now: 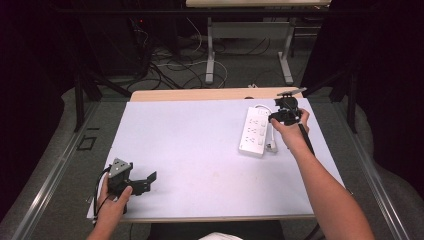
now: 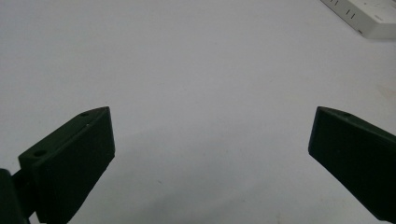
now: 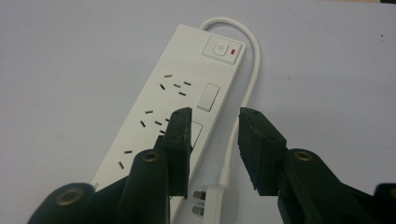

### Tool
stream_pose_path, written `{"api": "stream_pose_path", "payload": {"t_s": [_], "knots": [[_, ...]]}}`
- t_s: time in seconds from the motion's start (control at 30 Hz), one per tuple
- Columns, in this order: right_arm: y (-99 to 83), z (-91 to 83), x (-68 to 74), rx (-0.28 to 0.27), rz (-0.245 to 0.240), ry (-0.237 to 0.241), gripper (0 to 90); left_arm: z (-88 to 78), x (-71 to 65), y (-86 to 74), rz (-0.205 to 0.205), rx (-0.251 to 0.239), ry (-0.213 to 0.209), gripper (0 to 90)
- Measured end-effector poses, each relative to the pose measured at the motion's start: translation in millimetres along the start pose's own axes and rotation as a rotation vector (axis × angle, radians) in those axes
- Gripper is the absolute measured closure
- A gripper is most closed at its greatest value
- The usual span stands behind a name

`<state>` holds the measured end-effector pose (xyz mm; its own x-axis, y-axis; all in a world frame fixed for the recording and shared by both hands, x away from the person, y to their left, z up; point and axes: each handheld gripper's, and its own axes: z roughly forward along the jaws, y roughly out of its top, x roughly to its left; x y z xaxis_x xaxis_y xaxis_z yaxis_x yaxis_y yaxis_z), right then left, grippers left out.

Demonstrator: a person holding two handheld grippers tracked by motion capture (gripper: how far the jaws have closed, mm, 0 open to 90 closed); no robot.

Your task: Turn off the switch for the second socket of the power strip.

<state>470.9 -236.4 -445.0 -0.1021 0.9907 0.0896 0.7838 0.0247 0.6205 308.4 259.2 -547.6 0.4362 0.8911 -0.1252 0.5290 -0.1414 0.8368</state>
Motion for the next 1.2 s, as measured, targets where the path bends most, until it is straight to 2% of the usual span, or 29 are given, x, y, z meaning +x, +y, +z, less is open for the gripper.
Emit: {"api": "stream_pose_path", "payload": {"t_s": [0.2,0.87,1.2], "knots": [[1.7,9.2,-1.3,0.019,0.03,-0.006,69.8,-0.3,0.1,0.1,0.0,0.001,-0.002,0.5],[2.5,34.4,-3.1,0.078,0.077,-0.03,81.9,0.0,0.6,-0.1,0.003,0.003,-0.001,0.5],[1.2,44.4,-1.4,0.105,0.097,-0.025,85.9,0.0,0.8,-0.2,0.002,0.004,-0.001,0.5]]}}
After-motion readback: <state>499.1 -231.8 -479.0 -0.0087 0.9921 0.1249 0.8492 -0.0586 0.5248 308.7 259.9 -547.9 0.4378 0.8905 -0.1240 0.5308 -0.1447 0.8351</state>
